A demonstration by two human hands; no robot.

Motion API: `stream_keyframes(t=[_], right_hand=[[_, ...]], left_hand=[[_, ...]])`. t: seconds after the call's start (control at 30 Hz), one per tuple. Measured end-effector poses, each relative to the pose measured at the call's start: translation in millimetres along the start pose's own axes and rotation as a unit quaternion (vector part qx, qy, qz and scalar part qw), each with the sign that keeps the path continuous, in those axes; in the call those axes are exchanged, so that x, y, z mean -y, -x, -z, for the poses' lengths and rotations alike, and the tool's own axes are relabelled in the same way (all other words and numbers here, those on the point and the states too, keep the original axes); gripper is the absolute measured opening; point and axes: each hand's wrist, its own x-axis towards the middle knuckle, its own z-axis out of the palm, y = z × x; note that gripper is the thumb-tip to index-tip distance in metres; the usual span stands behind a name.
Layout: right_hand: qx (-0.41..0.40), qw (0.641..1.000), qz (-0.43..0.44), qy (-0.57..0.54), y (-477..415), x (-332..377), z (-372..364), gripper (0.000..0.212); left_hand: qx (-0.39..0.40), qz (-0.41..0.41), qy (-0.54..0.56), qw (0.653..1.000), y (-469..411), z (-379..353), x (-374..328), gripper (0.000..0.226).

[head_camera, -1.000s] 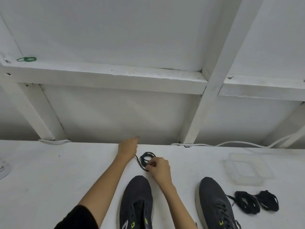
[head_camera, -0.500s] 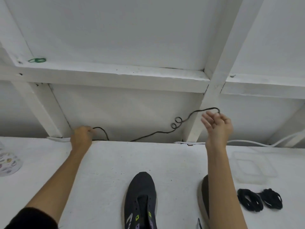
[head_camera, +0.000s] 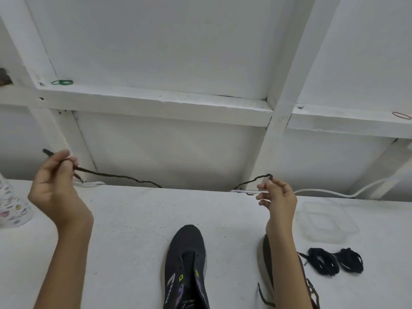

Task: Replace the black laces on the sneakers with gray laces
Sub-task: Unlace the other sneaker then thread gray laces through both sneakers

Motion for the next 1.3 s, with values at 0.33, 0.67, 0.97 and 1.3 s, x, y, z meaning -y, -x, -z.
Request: stream_keyframes(t=[0.33,0.67,0.97,1.3], right_hand=[[0.324,0.934,-0.079,0.125,95.7,-29.6,10.4,0.023],[0.422,0.894,-0.05,0.143,131.2,-42.7,4.2,0.018],[0.35,0.918,-0.061,0.178,130.3,-57.4,15.0,0.023],[0.386,0.894,-0.059,0.218,130.4,-62.9,23.4,0.014]], left_hand=[[0.444,0.133,-0.192,0.865,146.2,18.8,-23.9,0.053],[0.532,0.109,-0.186,0.819,196.1,20.5,-28.8,0.054],[0.219,0.191,-0.06,0.955,172.9,12.6,-56.3,0.018],[0.201,0.213,-0.001,0.956,159.1,14.2,-62.9,0.034]])
